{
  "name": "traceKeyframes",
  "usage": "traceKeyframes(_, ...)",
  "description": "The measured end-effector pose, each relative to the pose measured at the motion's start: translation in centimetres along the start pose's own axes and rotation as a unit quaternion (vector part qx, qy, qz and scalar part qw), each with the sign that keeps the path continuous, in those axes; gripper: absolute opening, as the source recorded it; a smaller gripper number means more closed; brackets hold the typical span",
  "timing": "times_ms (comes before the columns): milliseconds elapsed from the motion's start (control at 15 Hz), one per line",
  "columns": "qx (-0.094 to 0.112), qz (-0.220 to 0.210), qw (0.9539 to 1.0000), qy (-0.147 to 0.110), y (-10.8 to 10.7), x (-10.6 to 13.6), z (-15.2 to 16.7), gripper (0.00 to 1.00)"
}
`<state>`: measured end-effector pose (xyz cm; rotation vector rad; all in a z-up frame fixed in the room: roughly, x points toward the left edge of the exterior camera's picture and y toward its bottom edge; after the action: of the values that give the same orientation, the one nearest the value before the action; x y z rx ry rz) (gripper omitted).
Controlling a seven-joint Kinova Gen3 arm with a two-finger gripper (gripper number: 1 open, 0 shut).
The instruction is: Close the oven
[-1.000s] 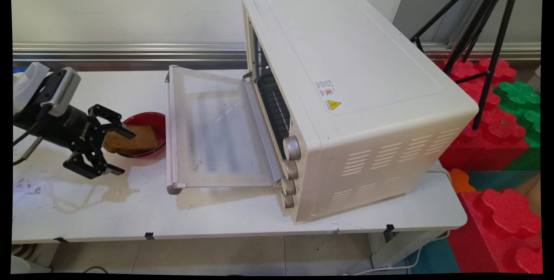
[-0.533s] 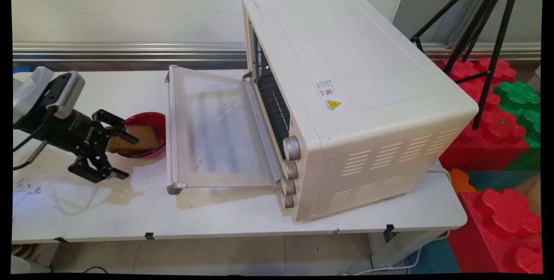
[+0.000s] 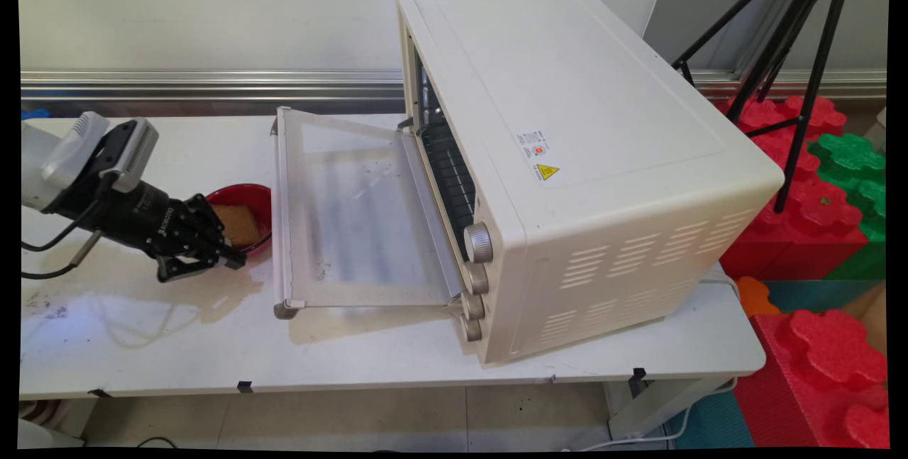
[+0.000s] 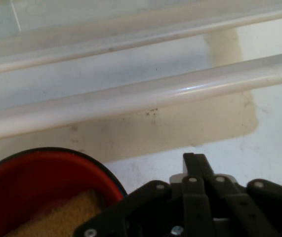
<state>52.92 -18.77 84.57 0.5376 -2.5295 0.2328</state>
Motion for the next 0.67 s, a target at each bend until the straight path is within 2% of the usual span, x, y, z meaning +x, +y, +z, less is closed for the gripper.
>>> traceKeyframes(400, 0.004, -0.01, 0.9999, 0.008, -0.4, 0.1, 1.2, 0.0)
traceKeyframes(667, 0.012, -0.02, 0.9995, 0.022, -0.9, 0.6, 2.2, 0.0)
